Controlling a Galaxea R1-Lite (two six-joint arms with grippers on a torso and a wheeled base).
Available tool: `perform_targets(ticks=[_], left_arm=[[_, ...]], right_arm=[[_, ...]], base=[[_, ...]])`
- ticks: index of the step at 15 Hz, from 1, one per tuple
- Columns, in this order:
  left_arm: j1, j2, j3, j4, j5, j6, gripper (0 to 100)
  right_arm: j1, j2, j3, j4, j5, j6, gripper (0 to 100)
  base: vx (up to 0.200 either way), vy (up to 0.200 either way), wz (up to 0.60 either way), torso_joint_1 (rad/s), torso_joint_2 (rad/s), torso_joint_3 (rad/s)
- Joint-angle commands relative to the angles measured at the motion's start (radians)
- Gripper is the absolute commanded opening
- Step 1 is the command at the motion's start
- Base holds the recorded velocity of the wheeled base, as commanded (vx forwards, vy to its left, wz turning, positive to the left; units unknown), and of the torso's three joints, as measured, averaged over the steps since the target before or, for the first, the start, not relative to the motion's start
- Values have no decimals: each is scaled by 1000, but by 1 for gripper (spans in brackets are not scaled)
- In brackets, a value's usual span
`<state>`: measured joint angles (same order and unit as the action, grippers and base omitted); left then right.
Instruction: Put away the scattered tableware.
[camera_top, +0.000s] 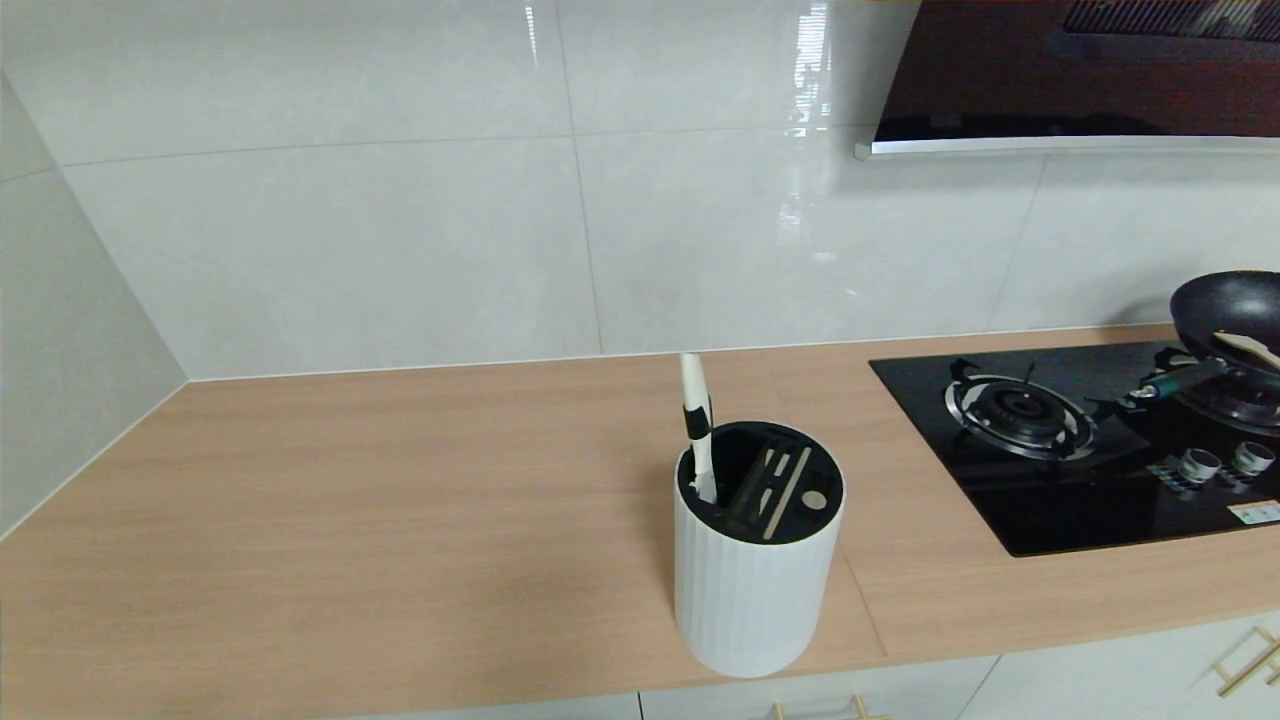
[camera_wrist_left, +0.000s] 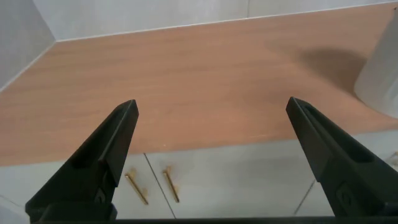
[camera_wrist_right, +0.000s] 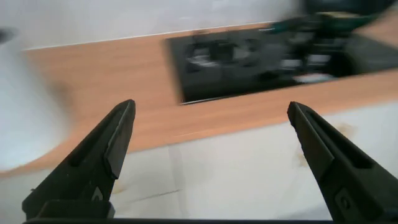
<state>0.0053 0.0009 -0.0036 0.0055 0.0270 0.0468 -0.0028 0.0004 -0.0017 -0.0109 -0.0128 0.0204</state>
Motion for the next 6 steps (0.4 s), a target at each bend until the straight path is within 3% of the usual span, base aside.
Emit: perform_targets(ticks=[1, 6], left_arm=[[-1, 2, 2, -4, -1, -38, 100], [1, 2, 1, -4, 1, -48, 100]], right_arm=[[1, 1, 2, 6, 17, -5, 100], [1, 1, 2, 5, 14, 0, 100]], base=[[0, 0, 0, 0, 0, 0], [0, 0, 0, 0, 0, 0]])
